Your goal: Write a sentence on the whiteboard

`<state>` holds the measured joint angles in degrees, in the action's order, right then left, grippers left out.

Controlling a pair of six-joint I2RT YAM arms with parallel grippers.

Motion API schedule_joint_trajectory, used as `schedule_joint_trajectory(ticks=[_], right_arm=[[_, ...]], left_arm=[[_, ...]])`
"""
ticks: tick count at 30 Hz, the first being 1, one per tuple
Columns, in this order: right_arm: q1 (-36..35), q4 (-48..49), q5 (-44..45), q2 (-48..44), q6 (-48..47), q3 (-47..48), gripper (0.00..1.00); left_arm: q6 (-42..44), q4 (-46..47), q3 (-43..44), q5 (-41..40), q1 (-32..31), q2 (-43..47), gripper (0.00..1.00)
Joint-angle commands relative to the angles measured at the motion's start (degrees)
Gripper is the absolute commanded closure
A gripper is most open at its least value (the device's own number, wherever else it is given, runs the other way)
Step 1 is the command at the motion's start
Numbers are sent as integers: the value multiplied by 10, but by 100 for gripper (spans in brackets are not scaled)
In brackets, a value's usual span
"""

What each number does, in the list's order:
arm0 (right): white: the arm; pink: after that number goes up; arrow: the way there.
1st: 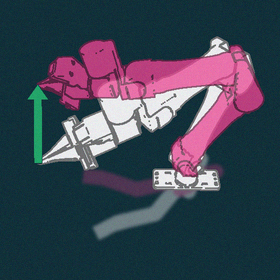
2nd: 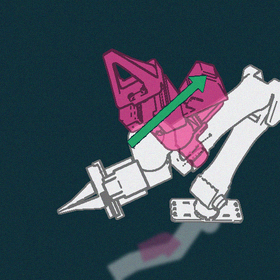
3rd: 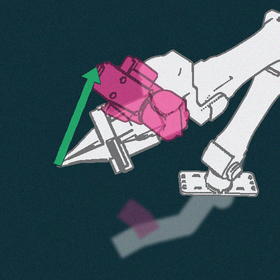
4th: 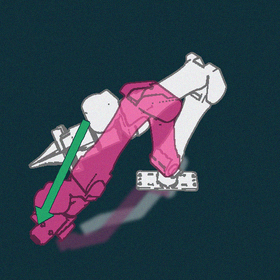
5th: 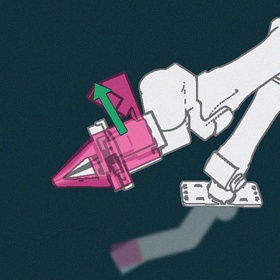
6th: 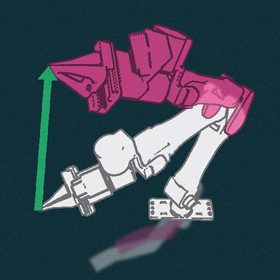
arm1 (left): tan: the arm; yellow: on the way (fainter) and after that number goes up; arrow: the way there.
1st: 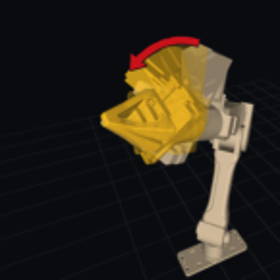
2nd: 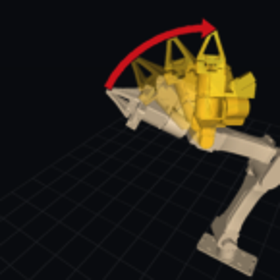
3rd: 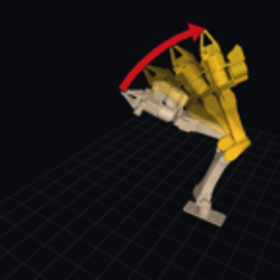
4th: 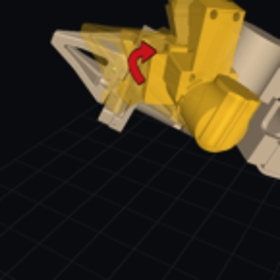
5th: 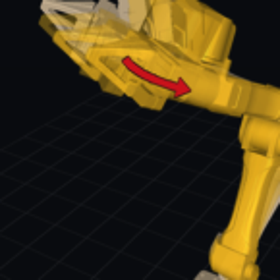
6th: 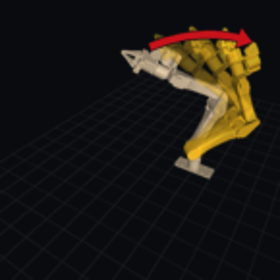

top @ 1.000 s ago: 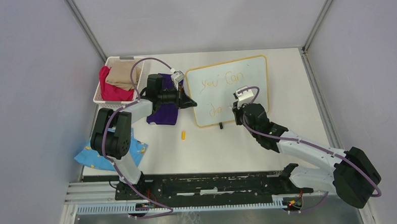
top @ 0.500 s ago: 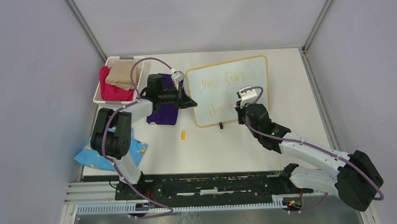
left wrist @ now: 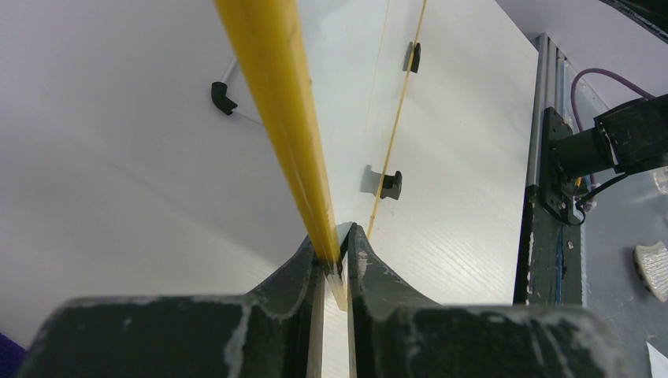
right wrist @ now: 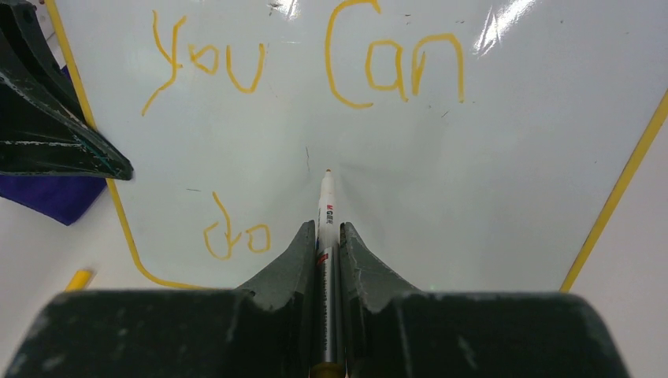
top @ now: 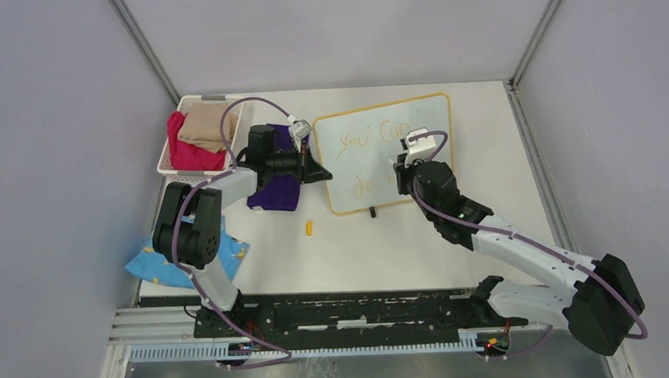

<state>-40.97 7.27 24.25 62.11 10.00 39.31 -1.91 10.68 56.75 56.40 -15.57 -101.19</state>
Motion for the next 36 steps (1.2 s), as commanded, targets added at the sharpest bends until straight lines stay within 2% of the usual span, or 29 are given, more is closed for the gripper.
schedule_joint_trajectory(ticks=[1,36], right_arm=[[6,4,5,13,-5,26,100],[14,-8,-1,-5,23,-75,100]], left_arm=[[77,-30,-2,-83,-20,-13,98],[77,-32,-2,-84,-22,-12,98]])
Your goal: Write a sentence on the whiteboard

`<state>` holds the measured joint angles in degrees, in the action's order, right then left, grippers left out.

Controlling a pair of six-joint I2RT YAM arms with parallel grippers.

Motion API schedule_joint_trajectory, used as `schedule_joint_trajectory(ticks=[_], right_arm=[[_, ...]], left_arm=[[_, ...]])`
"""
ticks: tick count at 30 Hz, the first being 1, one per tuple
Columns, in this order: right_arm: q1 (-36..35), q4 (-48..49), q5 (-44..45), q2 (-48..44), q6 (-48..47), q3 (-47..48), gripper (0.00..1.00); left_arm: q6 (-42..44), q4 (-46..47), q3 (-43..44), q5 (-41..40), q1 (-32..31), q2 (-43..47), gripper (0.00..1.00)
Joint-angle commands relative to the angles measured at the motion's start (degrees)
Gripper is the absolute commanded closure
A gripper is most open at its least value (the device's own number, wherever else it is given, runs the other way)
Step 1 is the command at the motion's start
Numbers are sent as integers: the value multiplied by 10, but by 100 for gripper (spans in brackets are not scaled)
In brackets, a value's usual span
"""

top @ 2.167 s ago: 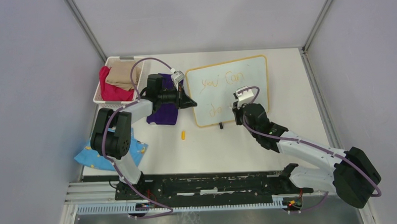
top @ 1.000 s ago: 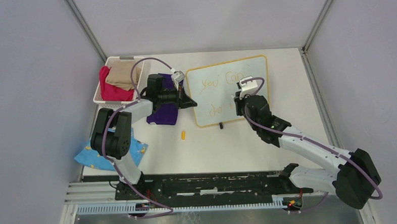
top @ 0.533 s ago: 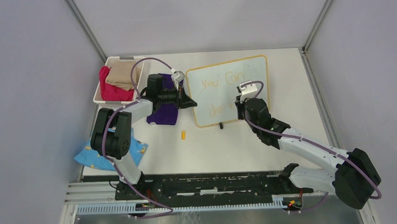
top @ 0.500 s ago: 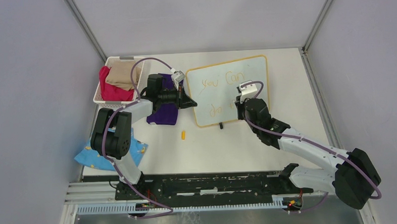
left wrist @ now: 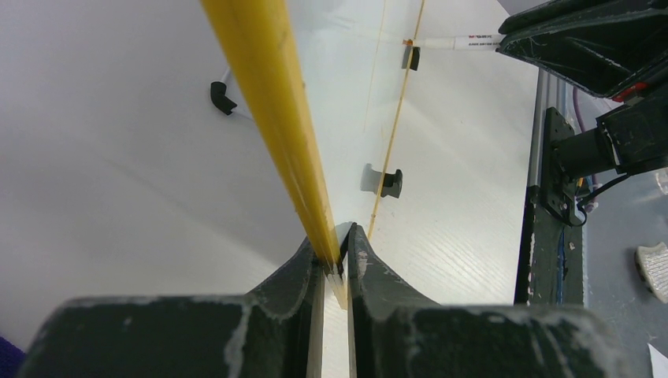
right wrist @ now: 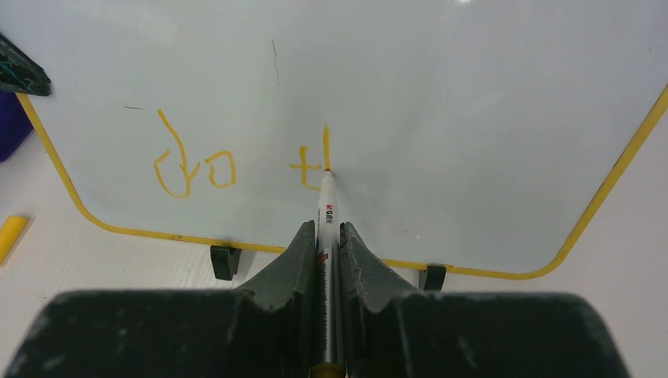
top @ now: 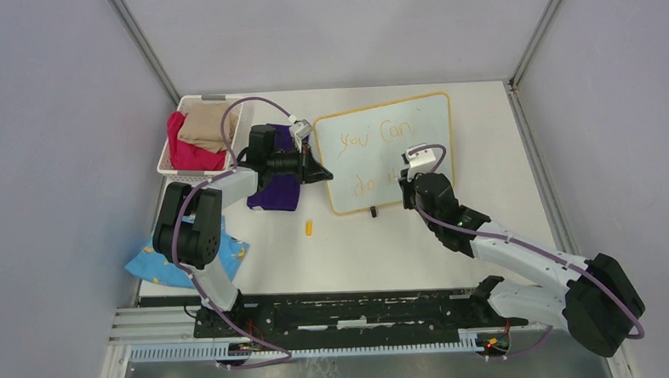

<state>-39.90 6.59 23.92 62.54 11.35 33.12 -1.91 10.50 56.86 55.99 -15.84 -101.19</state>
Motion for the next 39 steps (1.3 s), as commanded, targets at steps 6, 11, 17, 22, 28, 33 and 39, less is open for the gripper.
schedule_joint_trajectory(ticks=[6,11,17,22,28,33,39], right_arm=[[3,-5,-4,-22,16,-31,100],[3,-5,-1,-25,18,-33,100],[3,-4,3,-13,10,-2,100],[3,-4,9,-1,0,27,100],[6,-4,18,4,-9,43,100],[15,-6,20,7,-11,48,100],[20,-12,27,-1,-9,39,100]], left_arm=[[79,-32,-4,-81,-21,-9,98],[81,-34,-4,-83,-23,-8,98],[82,-36,-4,-84,-24,-9,98],[82,-36,-4,-84,-24,-9,98],[83,-36,-4,-85,-25,-9,98],[84,-37,-3,-85,-25,-9,98],[84,-38,-3,-86,-25,-9,98]])
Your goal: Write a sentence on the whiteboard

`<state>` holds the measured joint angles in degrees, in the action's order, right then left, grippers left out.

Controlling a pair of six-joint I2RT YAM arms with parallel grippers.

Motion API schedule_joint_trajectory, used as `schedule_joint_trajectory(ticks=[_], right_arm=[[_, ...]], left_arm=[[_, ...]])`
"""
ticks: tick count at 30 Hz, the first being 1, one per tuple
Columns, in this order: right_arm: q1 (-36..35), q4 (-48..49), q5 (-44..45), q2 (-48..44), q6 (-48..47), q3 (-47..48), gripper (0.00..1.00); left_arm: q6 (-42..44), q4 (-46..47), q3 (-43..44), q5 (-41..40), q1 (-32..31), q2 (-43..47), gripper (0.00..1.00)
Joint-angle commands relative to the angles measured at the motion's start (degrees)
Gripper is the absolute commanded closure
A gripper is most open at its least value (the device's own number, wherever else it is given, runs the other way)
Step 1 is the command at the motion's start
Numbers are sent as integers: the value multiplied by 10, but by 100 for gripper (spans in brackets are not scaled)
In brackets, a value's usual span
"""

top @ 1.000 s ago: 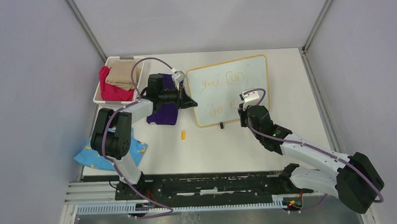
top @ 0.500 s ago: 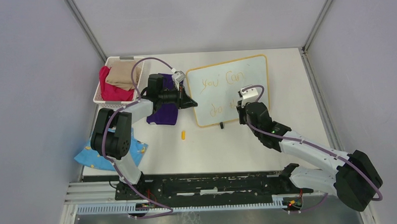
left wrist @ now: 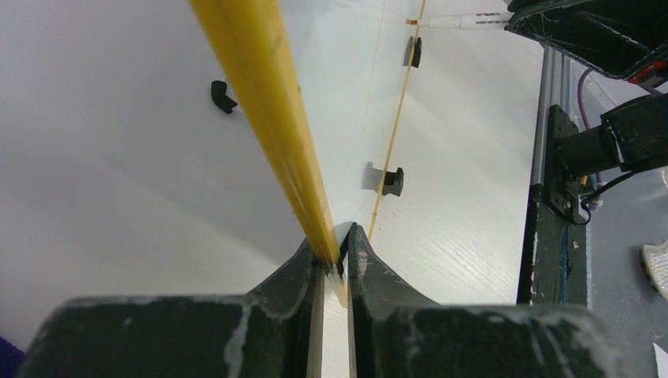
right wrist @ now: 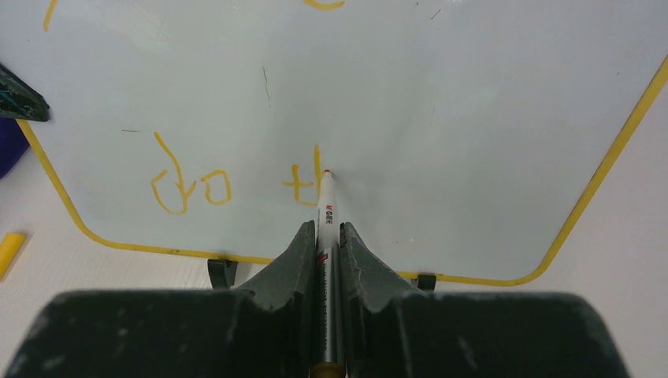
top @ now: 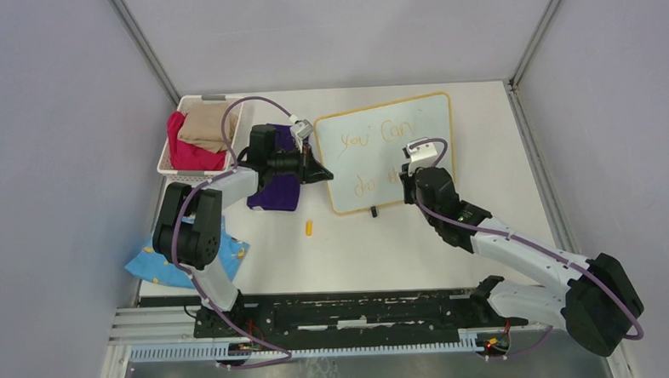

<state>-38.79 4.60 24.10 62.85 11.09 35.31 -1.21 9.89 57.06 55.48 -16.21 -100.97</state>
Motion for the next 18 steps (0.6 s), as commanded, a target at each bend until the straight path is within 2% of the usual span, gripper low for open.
schedule_joint_trajectory(ticks=[1,18], right_arm=[[10,8,25,-7,-6,15,100],[10,0,11,-25,4,-25,100]], left_arm=[[77,-32,-5,-81,-22,-12,98],[78,-33,-5,-81,-21,-12,98]])
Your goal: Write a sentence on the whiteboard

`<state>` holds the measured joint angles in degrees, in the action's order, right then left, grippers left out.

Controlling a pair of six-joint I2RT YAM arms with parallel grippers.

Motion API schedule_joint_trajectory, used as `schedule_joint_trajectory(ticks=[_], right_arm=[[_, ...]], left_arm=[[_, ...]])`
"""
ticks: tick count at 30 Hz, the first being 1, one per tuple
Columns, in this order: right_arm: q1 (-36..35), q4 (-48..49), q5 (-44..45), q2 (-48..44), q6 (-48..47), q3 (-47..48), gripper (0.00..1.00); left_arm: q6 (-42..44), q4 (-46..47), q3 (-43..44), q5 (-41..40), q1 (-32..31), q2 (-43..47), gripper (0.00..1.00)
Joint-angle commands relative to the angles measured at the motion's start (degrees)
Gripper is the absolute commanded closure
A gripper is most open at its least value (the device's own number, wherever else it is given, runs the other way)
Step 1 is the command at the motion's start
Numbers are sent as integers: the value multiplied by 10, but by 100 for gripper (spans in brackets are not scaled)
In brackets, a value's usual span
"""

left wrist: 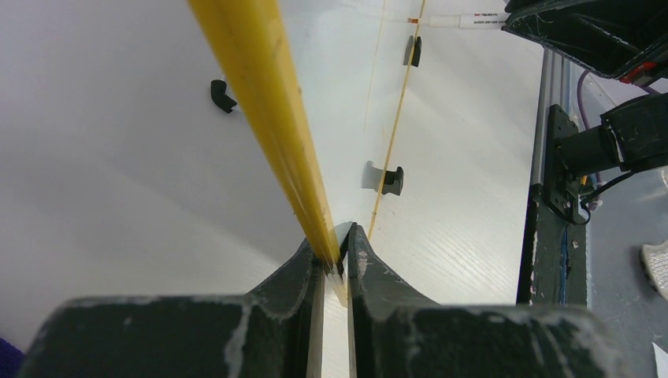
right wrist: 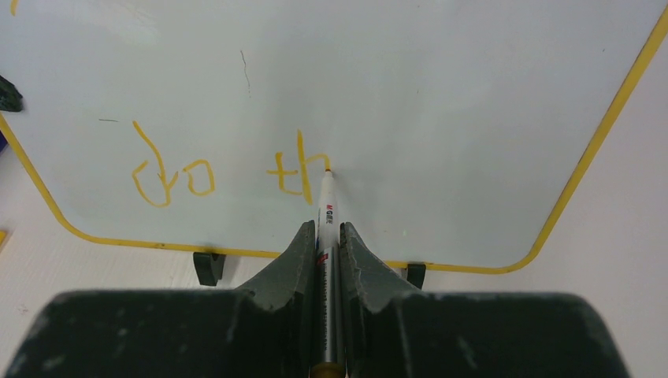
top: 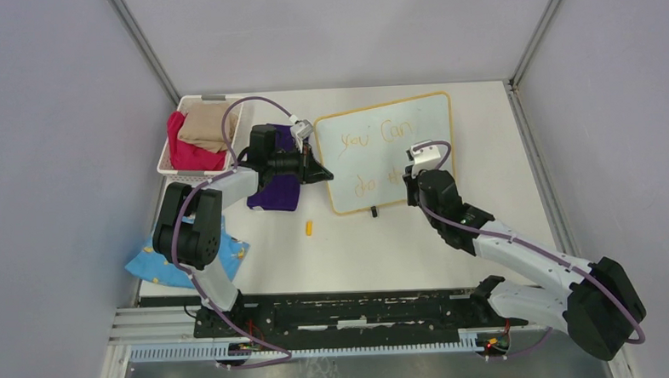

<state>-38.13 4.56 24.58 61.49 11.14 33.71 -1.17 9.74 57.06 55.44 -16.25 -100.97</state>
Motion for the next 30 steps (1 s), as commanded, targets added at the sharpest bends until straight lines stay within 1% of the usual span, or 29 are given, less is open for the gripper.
schedule_joint_trajectory(ticks=[1,13,22,30], right_arm=[[3,-1,5,-12,5,-11,100],[3,-5,5,-29,9,-35,100],[5,-7,5,-42,7,-2,100],[9,4,1,-33,3,23,100]], left_arm=[[77,-31,-5,-81,-21,-13,98],[77,-31,-5,-82,-21,-14,98],[77,-31,-5,-81,-20,-15,98],[77,-31,-5,-81,-21,-16,98]])
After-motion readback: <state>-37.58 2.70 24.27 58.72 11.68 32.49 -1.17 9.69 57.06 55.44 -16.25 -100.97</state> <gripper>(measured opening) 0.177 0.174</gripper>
